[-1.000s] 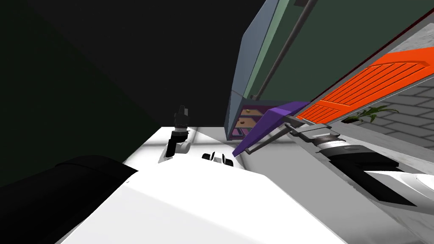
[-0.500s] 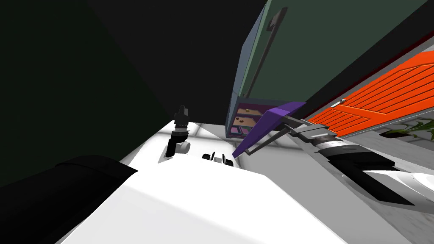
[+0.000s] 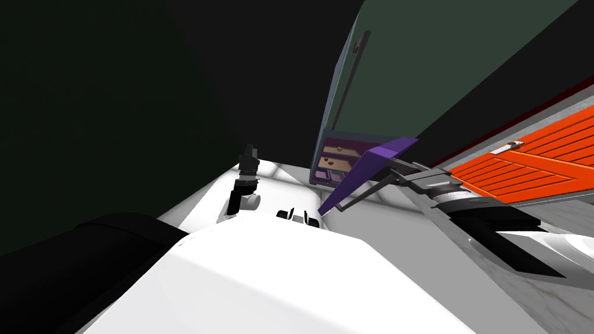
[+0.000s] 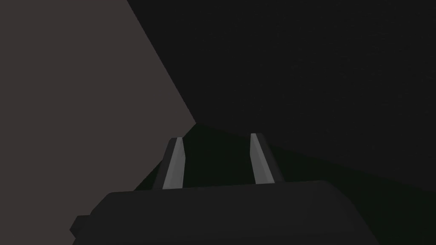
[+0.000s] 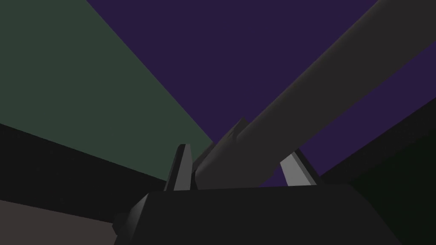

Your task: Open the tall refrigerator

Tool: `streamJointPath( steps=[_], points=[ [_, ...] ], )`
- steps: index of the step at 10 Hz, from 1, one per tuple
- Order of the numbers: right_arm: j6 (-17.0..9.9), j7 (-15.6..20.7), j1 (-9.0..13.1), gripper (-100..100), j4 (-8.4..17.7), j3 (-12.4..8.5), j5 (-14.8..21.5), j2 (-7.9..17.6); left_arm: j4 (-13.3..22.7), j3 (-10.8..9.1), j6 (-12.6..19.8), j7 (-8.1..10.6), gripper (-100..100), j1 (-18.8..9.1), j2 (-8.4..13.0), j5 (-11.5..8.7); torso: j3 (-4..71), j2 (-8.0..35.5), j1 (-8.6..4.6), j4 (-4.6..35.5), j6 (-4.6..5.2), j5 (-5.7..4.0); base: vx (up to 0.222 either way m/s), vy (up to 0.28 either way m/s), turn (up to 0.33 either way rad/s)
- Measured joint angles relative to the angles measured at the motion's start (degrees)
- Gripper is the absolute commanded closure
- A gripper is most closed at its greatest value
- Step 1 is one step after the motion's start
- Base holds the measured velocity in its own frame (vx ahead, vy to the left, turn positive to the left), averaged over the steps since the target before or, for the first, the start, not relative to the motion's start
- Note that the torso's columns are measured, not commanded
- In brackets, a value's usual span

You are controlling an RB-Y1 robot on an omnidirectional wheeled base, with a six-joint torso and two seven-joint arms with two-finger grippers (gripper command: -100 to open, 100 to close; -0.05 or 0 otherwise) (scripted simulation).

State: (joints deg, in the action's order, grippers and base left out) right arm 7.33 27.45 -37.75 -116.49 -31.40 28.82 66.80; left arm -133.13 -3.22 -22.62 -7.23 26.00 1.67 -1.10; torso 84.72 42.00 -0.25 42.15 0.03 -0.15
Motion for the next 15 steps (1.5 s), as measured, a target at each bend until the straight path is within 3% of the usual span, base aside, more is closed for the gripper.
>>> streamJointPath(
  steps=[2,5,15],
  points=[
    [-0.15,0.13,0.43,100,0.48,-0.14,-0.10,0.08,0.00,0.00,0.00,0.00,0,0.03,-0.01,0.00,0.02,-0.16,0.55,-0.09,0.11,0.06,-0.132,-0.153,0.141],
    [0.57,0.20,0.69,100,0.74,0.38,-0.24,0.17,-0.01,0.00,0.00,0.00,0,0.01,0.00,0.00,0.14,-0.07,-0.16,0.04,-0.18,0.10,-0.161,-0.205,0.205],
    [2.63,0.54,1.72,100,2.09,1.34,-0.67,0.59,0.00,-0.01,0.00,0.00,0,0.02,0.00,0.00,0.31,-0.34,-0.36,-0.02,-0.19,0.03,-0.173,-0.203,0.181]
  ],
)
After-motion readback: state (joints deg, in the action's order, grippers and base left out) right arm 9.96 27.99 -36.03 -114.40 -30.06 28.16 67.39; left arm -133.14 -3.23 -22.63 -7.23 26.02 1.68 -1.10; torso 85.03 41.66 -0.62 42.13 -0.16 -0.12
